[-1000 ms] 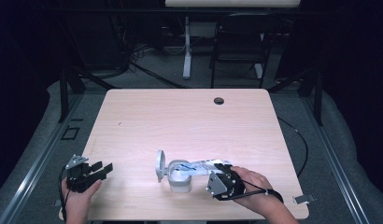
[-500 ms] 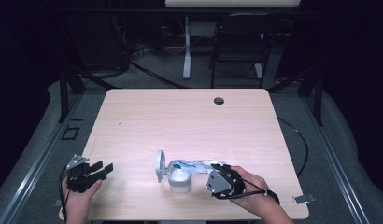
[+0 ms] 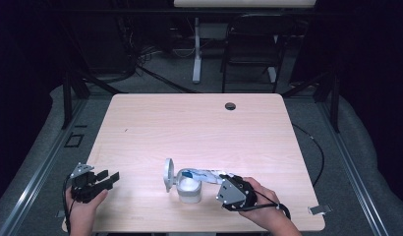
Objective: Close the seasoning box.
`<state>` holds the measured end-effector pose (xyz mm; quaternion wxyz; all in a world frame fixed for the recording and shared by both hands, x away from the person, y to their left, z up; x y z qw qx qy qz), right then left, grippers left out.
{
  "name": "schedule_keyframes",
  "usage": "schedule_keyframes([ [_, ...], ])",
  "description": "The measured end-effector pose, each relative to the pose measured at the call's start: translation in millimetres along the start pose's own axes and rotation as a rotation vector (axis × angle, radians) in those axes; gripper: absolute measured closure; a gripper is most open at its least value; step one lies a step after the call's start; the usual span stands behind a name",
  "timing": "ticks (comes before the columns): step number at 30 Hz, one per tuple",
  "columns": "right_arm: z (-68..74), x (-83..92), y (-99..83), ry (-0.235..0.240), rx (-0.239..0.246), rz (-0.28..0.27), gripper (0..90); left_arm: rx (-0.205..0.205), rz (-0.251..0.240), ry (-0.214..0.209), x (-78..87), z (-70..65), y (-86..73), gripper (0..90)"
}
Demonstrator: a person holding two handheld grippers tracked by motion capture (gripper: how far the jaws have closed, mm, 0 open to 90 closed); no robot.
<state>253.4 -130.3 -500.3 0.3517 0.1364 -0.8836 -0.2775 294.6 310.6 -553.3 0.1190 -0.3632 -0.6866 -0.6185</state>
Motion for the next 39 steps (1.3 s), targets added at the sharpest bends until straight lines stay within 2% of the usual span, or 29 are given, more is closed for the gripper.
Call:
schedule_keyframes([
  [7, 0.9, 1.3, -3.1, 0.006, -0.044, -0.023, 85.3, -0.001, -0.004, 0.004, -0.4, -0.4, -0.2, 49.4],
  [11, 1.4, 0.1, -5.1, 0.013, -0.102, -0.053, 85.4, 0.0, -0.003, 0.004, -0.7, -0.7, -0.3, 49.4],
  [18, 5.3, -3.5, -8.4, 0.019, -0.171, -0.09, 85.4, -0.001, -0.007, 0.004, -0.3, -0.8, 0.5, 49.4],
  [22, 5.4, -6.8, -12.1, 0.016, -0.238, -0.118, 85.4, -0.002, -0.003, 0.001, -0.8, -1.5, 0.4, 49.4],
  [27, 5.3, -11.9, -16.5, 0.009, -0.289, -0.131, 85.6, -0.003, -0.002, 0.002, -0.9, -1.0, 0.2, 49.4],
  [30, 5.4, -13.3, -18.0, 0.008, -0.303, -0.136, 85.8, -0.001, -0.005, 0.001, -1.4, -0.7, -0.1, 49.4],
  [34, 3.6, -15.5, -21.2, 0.013, -0.352, -0.143, 87.5, -0.001, -0.005, 0.001, -1.6, -0.7, -0.1, 49.4],
  [39, 6.4, -17.3, -19.5, 0.004, -0.335, -0.139, 87.9, 0.001, -0.005, 0.002, -1.3, -0.4, -0.3, 49.4],
])
Point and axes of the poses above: each handheld gripper's, and its own axes: x roughly backward along the jaws, y roughly out of its top, z roughly to its left, the point moved 1 cm from there along -x, roughly forward along the jaws, and after that the axes turned 1 degree about -z, right-handed, at the moved point
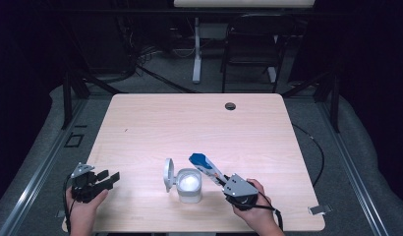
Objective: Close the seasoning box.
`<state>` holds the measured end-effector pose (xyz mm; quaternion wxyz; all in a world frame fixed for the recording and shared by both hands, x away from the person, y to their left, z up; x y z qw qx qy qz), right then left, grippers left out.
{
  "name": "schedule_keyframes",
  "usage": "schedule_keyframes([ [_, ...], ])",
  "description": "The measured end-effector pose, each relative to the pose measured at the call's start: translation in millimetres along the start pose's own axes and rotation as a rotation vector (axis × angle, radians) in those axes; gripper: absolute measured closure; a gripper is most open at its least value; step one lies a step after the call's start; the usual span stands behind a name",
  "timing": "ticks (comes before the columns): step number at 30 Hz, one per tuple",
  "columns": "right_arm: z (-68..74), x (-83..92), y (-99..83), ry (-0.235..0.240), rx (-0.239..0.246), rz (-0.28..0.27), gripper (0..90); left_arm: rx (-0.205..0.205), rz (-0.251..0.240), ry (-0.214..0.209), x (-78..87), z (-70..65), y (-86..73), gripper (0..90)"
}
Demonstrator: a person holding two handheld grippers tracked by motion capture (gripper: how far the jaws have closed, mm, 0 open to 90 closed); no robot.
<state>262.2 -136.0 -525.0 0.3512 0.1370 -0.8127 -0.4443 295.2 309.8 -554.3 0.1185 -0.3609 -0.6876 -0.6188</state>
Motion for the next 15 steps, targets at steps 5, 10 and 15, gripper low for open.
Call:
schedule_keyframes([
  [5, 1.7, 1.0, -0.3, -0.008, -0.004, -0.014, 87.9, -0.002, 0.005, 0.003, 0.0, 0.5, -0.1, 49.4],
  [10, -0.3, 0.7, -1.7, -0.008, -0.019, -0.015, 87.9, -0.006, 0.002, 0.003, 0.9, -0.2, 0.6, 49.4],
  [15, -4.7, 0.8, -2.6, -0.006, -0.038, -0.014, 87.9, -0.006, 0.005, 0.002, 0.7, -0.4, 0.4, 49.3],
])
Point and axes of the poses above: each handheld gripper's, and its own axes: x roughly backward along the jaws, y roughly out of its top, z roughly to its left, the point moved 1 cm from there along -x, roughly forward along the jaws, and after that the axes turned 1 degree about -z, right-handed, at the moved point
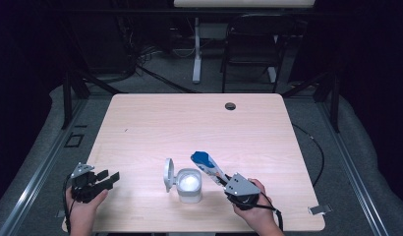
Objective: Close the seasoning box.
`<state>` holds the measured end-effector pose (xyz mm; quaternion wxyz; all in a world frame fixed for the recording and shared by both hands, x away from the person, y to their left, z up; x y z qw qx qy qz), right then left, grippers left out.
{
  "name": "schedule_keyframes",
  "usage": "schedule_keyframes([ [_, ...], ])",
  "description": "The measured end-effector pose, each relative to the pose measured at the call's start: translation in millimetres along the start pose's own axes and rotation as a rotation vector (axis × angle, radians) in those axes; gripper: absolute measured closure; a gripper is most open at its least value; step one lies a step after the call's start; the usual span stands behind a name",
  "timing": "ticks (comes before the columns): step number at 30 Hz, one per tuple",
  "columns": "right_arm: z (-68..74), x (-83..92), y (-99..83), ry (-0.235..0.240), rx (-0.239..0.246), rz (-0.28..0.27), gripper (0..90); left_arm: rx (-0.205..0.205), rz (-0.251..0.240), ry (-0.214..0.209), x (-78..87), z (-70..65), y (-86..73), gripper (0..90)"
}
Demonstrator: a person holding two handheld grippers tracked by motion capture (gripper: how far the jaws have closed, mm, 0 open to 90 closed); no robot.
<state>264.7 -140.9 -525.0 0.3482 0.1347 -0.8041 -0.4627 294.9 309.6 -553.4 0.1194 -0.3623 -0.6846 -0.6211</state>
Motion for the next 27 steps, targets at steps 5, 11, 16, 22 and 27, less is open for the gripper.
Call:
schedule_keyframes([
  [5, -8.5, -3.2, -4.2, -0.008, -0.032, 0.016, 87.9, 0.001, -0.005, 0.001, -1.3, -1.0, -0.2, 49.4],
  [11, -21.8, -10.8, -11.0, -0.034, -0.081, 0.045, 88.0, -0.006, 0.0, -0.004, -1.7, -2.7, -0.1, 49.4],
  [16, -33.9, -14.5, -15.2, -0.065, -0.125, 0.067, 88.2, -0.005, 0.0, -0.004, -1.8, -2.5, -0.2, 49.4],
  [22, -45.0, -21.3, -19.3, -0.082, -0.182, 0.082, 88.2, -0.012, 0.002, -0.007, -2.7, -5.0, 0.2, 49.4],
  [27, -48.5, -29.2, -23.6, -0.095, -0.208, 0.108, 88.2, -0.017, -0.001, -0.008, -3.5, -6.5, 0.8, 49.4],
])
Point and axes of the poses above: each handheld gripper's, and its own axes: x roughly backward along the jaws, y roughly out of its top, z roughly to its left, the point moved 1 cm from there along -x, roughly forward along the jaws, and after that the axes turned 1 degree about -z, right-handed, at the moved point
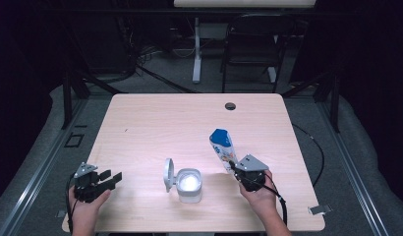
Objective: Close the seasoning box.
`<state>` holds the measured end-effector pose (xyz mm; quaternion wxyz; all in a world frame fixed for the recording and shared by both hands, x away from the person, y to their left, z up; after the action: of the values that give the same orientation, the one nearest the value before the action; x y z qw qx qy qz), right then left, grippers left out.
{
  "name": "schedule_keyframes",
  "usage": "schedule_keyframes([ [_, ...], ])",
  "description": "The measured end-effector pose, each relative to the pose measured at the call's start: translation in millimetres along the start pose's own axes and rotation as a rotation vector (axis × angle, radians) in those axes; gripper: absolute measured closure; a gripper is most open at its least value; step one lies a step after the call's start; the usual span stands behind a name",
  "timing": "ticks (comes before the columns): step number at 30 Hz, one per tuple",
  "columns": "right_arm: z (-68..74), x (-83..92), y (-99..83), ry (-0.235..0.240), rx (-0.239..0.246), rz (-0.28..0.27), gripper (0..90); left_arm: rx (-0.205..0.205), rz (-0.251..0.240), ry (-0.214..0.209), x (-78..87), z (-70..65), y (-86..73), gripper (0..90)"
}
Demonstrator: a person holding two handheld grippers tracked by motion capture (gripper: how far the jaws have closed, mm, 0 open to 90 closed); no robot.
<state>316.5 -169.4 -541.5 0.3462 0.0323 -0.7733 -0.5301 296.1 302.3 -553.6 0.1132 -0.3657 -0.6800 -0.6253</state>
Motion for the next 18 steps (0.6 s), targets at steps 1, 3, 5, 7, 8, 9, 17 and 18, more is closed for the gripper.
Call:
schedule_keyframes([
  [1, 0.0, 0.0, 0.0, 0.0, 0.0, 0.0, 88.2, 0.0, 0.0, 0.0, 0.0, 0.0, 0.0, 49.3],
  [3, -1.3, -2.8, -1.2, -0.006, -0.004, 0.01, 88.2, 0.001, 0.0, 0.0, 0.2, -0.4, 0.6, 49.4],
  [5, -2.7, -5.1, -2.2, -0.015, -0.004, 0.012, 88.2, -0.002, 0.006, -0.008, -0.5, -1.2, 0.8, 49.4],
  [7, -2.9, -6.0, -2.5, -0.022, -0.007, 0.011, 88.2, -0.002, 0.006, -0.006, -0.9, -1.4, 0.6, 49.4],
  [8, -4.0, -7.4, -2.6, -0.033, -0.013, 0.011, 88.1, -0.005, 0.005, -0.006, -1.4, -1.4, 0.1, 49.4],
  [9, -4.0, -7.4, -2.6, -0.033, -0.013, 0.011, 88.1, -0.005, 0.005, -0.006, -1.4, -1.4, 0.1, 49.4],
  [17, -6.0, -16.3, -7.9, -0.056, -0.038, 0.01, 88.1, -0.004, 0.006, -0.006, -1.0, -2.6, 0.4, 49.4],
  [18, -6.0, -18.1, -11.1, -0.051, -0.047, 0.012, 88.1, -0.003, 0.004, -0.005, -2.1, -3.2, 0.4, 49.4],
])
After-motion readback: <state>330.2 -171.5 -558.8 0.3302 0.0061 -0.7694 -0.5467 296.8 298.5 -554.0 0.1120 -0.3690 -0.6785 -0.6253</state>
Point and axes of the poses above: each handheld gripper's, and its own axes: x roughly backward along the jaws, y roughly out of its top, z roughly to its left, the point moved 1 cm from there along -x, roughly forward along the jaws, and after that the axes turned 1 degree about -z, right-handed, at the moved point
